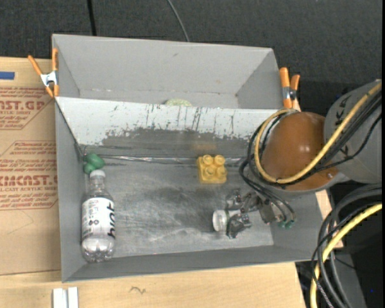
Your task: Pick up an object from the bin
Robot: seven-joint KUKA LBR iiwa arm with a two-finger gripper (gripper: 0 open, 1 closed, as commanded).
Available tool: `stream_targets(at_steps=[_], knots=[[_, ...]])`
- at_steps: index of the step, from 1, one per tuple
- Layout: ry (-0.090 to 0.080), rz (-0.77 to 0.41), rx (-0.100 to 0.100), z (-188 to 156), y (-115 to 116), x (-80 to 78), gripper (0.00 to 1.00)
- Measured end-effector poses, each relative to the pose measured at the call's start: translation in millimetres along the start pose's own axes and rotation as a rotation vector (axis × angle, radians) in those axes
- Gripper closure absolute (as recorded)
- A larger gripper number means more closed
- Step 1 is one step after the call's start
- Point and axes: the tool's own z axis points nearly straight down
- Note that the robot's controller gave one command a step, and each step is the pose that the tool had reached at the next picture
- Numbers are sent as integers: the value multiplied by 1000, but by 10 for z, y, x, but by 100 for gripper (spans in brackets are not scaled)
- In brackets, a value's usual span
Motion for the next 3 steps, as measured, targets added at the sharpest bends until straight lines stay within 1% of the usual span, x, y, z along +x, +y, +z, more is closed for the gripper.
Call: stream_targets(at_steps=[1, 3], knots=[[5, 0, -1, -137, 6, 15, 100], [2, 0, -1, -467, 6, 6, 100]])
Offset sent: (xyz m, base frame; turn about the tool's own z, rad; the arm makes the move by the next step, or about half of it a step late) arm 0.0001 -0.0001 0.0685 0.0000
